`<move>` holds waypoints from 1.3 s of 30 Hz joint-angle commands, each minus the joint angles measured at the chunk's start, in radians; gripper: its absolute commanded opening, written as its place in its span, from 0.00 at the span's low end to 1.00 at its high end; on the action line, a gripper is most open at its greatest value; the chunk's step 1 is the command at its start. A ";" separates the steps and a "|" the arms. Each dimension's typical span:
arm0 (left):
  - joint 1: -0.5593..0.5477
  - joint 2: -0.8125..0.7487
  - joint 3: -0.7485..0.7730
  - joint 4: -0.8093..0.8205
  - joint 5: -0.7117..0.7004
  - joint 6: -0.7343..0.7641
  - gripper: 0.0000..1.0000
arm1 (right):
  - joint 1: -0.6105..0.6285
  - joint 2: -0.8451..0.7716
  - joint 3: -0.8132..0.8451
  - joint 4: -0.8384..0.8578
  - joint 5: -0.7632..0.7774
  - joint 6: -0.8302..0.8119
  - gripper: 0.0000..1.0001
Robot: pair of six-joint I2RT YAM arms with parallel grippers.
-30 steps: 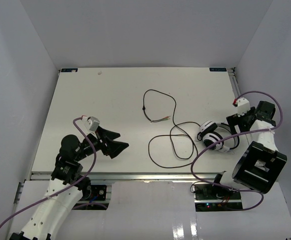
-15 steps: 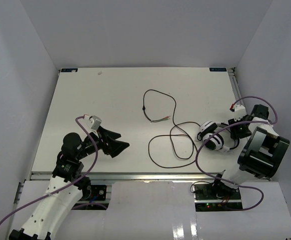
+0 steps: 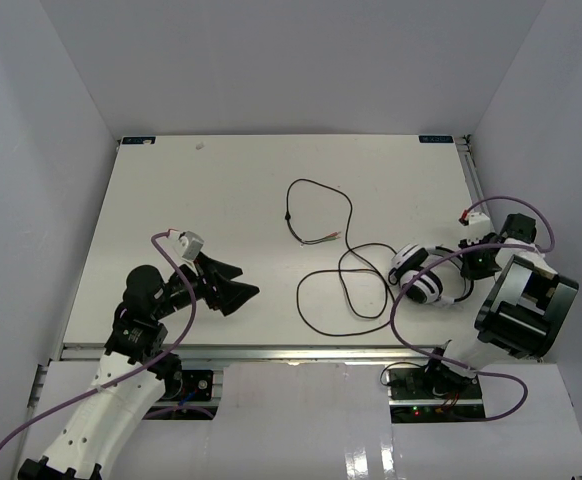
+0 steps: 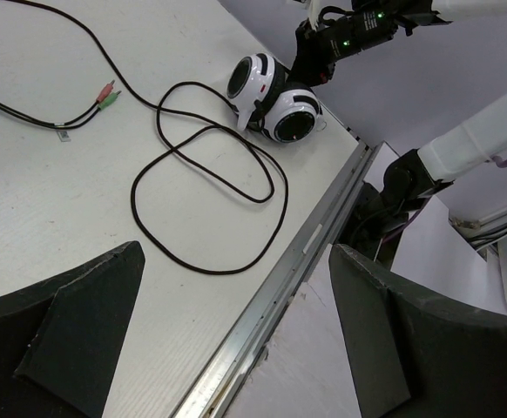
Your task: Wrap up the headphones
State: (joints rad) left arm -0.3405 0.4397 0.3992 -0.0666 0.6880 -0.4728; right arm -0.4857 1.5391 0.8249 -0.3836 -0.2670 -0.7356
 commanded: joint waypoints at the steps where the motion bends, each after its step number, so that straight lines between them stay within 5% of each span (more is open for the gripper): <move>1: 0.000 -0.001 -0.004 0.029 0.007 -0.005 0.98 | 0.044 -0.174 0.032 -0.195 -0.187 0.013 0.08; 7: 0.000 0.059 0.019 0.027 -0.059 -0.058 0.98 | 0.431 -0.407 0.187 -0.284 -0.187 0.173 0.08; 12: 0.000 0.092 0.008 0.142 0.037 -0.009 0.98 | 0.784 -0.357 0.443 -0.244 -0.059 0.304 0.08; 16: -0.001 0.089 0.010 0.255 0.034 0.090 0.98 | 0.797 -0.207 0.782 -0.272 -0.125 0.367 0.08; 20: -0.006 0.128 -0.025 0.445 0.026 0.168 0.98 | 0.785 -0.110 0.933 -0.219 -0.218 0.494 0.08; 25: -0.075 0.295 -0.098 0.814 -0.069 0.151 0.98 | 0.785 -0.080 0.964 -0.090 -0.146 0.695 0.08; 30: -0.319 0.617 0.003 0.904 -0.327 0.345 0.98 | 0.787 -0.108 0.937 -0.023 -0.093 0.801 0.08; 33: -0.362 0.781 0.034 1.008 -0.468 0.412 0.98 | 0.785 -0.132 0.922 -0.020 -0.099 0.814 0.08; 39: -0.375 0.955 0.091 1.127 -0.405 0.381 0.98 | 0.781 -0.174 0.905 -0.020 -0.111 0.820 0.08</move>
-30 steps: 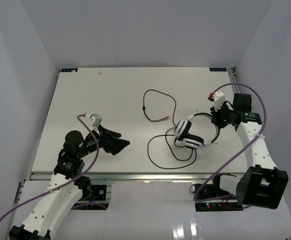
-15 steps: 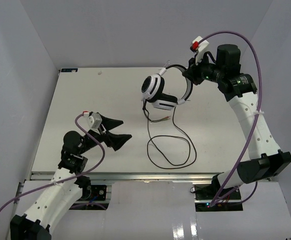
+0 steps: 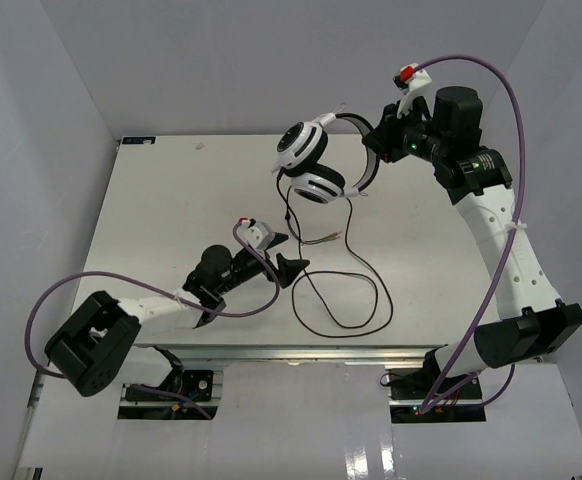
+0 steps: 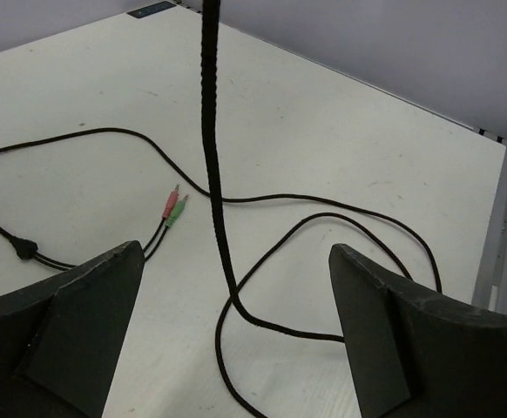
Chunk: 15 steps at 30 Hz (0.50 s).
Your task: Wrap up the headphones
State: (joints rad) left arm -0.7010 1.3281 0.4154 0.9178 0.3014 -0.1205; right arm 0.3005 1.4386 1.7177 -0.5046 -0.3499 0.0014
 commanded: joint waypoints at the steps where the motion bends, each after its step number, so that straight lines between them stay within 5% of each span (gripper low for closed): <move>1: -0.019 0.090 0.087 0.135 -0.022 0.033 0.97 | -0.007 -0.077 0.014 0.101 -0.037 0.087 0.08; 15: -0.022 0.300 0.038 0.341 0.082 -0.109 0.70 | -0.144 -0.147 0.032 0.106 -0.260 0.208 0.08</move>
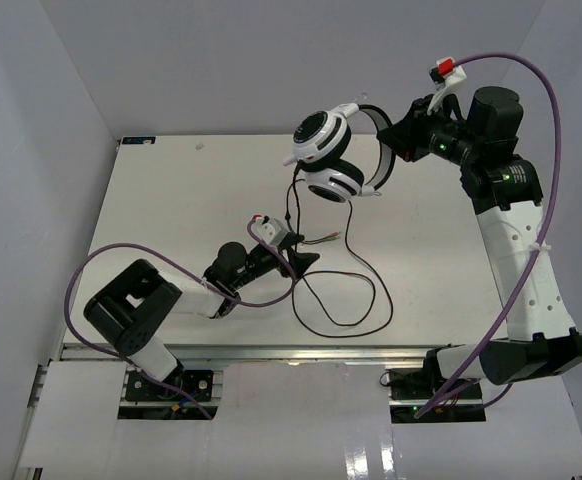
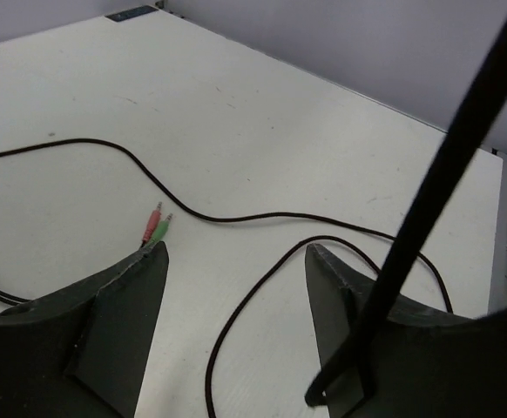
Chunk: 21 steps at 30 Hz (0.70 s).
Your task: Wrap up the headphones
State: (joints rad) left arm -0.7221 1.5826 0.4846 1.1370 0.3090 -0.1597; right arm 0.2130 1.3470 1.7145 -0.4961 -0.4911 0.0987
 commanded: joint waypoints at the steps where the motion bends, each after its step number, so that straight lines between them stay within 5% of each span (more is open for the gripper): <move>1: 0.000 0.066 -0.045 0.146 0.080 -0.086 0.65 | -0.079 -0.055 0.045 0.097 -0.134 0.119 0.08; 5: -0.002 0.104 -0.054 0.187 0.120 -0.129 0.29 | -0.123 -0.052 0.064 0.100 -0.185 0.142 0.08; 10: -0.001 0.110 -0.046 0.189 0.178 -0.145 0.01 | -0.162 -0.055 0.059 0.103 -0.263 0.156 0.08; 13: 0.021 0.068 -0.041 0.132 0.210 -0.127 0.00 | -0.169 -0.084 -0.005 0.097 -0.420 0.028 0.08; 17: 0.114 -0.021 -0.010 -0.034 0.339 -0.093 0.00 | -0.173 -0.155 -0.118 0.011 -0.654 -0.337 0.08; 21: 0.263 -0.113 0.069 -0.320 0.534 -0.031 0.00 | -0.134 -0.130 -0.063 -0.511 -0.611 -0.873 0.08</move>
State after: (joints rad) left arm -0.5702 1.5770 0.4674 1.0704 0.6349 -0.2577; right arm 0.0448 1.2290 1.5991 -0.6122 -1.0014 -0.2697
